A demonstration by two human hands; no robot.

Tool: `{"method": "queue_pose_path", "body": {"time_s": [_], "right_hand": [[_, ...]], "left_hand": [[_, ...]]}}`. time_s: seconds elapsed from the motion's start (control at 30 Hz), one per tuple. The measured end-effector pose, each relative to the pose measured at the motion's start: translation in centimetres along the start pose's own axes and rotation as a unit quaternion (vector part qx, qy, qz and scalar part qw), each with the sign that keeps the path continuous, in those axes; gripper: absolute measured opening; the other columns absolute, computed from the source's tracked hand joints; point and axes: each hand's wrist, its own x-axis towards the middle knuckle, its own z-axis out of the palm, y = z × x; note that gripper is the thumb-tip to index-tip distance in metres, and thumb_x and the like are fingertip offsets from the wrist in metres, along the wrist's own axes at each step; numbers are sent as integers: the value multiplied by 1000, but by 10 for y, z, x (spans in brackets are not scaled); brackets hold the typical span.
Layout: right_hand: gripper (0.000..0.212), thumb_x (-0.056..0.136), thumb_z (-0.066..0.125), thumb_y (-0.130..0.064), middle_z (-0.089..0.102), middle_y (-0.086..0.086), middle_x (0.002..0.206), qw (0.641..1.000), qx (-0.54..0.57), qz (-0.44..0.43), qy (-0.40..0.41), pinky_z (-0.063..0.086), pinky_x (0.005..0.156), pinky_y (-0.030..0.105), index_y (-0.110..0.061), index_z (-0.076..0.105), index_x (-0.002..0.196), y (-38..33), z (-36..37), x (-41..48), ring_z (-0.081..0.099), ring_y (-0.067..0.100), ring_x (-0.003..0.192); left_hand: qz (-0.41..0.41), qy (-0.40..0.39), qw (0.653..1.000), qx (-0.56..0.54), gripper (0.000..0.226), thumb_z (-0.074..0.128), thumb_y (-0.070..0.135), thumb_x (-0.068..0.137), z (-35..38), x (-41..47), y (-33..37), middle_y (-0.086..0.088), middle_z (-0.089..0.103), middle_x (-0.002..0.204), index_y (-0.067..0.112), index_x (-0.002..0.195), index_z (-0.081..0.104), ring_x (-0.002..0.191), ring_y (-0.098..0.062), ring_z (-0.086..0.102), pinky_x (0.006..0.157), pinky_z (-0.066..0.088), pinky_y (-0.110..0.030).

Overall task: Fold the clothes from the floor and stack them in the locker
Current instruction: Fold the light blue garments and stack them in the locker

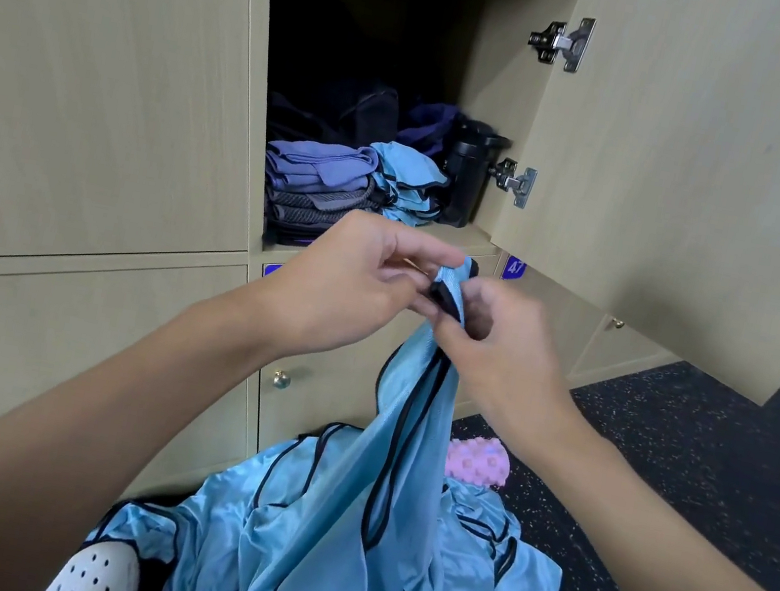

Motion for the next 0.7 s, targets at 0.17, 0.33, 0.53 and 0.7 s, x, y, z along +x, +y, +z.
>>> {"method": "queue_pose_path", "body": {"time_s": [0.17, 0.33, 0.53, 0.7], "right_hand": [[36, 97, 54, -10, 30, -12, 54, 999, 2, -13, -35, 21, 50, 25, -12, 45, 62, -7, 2, -3, 26, 5, 51], [35, 99, 54, -17, 33, -14, 51, 999, 27, -1, -26, 24, 49, 27, -12, 47, 64, -13, 4, -2, 30, 5, 49], [22, 82, 63, -2, 60, 2, 81, 998, 34, 39, 44, 50, 75, 36, -22, 57, 90, -15, 12, 0, 54, 12, 73], [26, 84, 75, -16, 66, 7, 92, 989, 114, 78, -58, 49, 72, 21, -20, 55, 101, -18, 19, -10, 59, 11, 75]], "left_hand": [[63, 18, 987, 148, 21, 73, 10, 88, -7, 1, -10, 9, 49, 118, 26, 102, 73, 109, 3, 49, 92, 40, -12], [111, 57, 985, 121, 5, 68, 12, 91, -7, 0, -9, 6, 71, 105, 15, 88, 70, 111, 3, 59, 100, 43, -18], [94, 175, 978, 59, 12, 67, 18, 91, -4, 2, -7, 4, 67, 76, 22, 81, 63, 75, -20, 66, 71, 57, -42], [91, 221, 969, 56, 18, 68, 13, 92, -8, 3, 1, 8, 64, 73, 22, 78, 62, 67, -10, 56, 63, 43, -23]]}}
